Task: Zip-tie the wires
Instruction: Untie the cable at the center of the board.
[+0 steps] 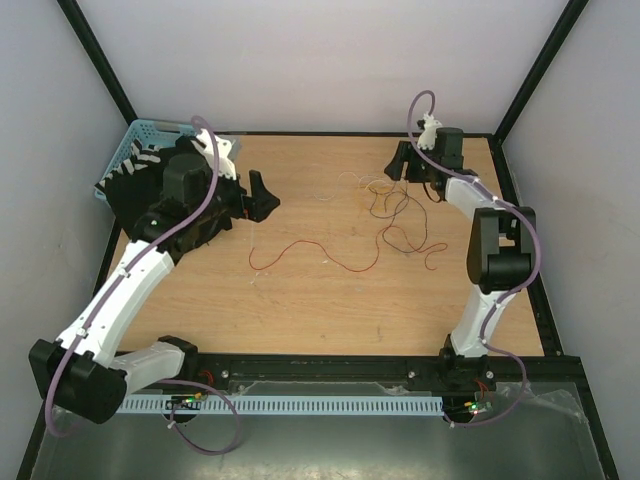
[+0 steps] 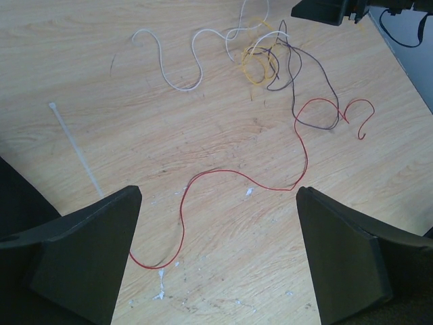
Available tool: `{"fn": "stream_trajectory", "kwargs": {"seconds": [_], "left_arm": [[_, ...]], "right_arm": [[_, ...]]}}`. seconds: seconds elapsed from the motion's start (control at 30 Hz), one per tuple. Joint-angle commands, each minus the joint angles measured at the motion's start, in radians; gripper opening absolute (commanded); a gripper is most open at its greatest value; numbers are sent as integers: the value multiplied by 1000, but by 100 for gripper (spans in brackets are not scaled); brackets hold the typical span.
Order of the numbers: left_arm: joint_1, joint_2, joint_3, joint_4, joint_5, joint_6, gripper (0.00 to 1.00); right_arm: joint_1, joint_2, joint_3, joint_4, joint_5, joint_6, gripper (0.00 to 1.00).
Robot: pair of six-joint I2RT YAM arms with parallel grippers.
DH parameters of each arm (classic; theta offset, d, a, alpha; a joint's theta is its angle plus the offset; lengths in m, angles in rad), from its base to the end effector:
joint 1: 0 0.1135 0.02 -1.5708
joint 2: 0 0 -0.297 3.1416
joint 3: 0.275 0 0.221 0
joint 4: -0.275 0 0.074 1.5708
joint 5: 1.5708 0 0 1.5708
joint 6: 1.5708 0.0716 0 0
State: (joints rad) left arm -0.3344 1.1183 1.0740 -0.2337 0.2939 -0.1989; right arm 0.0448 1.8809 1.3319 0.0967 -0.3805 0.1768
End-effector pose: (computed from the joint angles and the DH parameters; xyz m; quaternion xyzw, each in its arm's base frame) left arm 0.2221 -0.0991 0.3920 0.1415 0.7819 -0.2698 0.5440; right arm 0.4481 0.0467 0.2751 -0.0452 0.8372 0.2169 0.5001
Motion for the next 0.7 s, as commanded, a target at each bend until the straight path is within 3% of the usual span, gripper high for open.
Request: {"fn": "stream_trajectory", "kwargs": {"seconds": [0.0,0.37,0.67], "left_arm": [[12,15,-15,25,40,-17,99],[32,26,-34,25,54,-25,99],[42,43,-35,25,63,-23,99]], "right_arm": [[8,62,59,-34,-73,-62,78],[28,188,177,-118,-153,-129,72],[33,208,171,-145,-199,-151,56]]}}
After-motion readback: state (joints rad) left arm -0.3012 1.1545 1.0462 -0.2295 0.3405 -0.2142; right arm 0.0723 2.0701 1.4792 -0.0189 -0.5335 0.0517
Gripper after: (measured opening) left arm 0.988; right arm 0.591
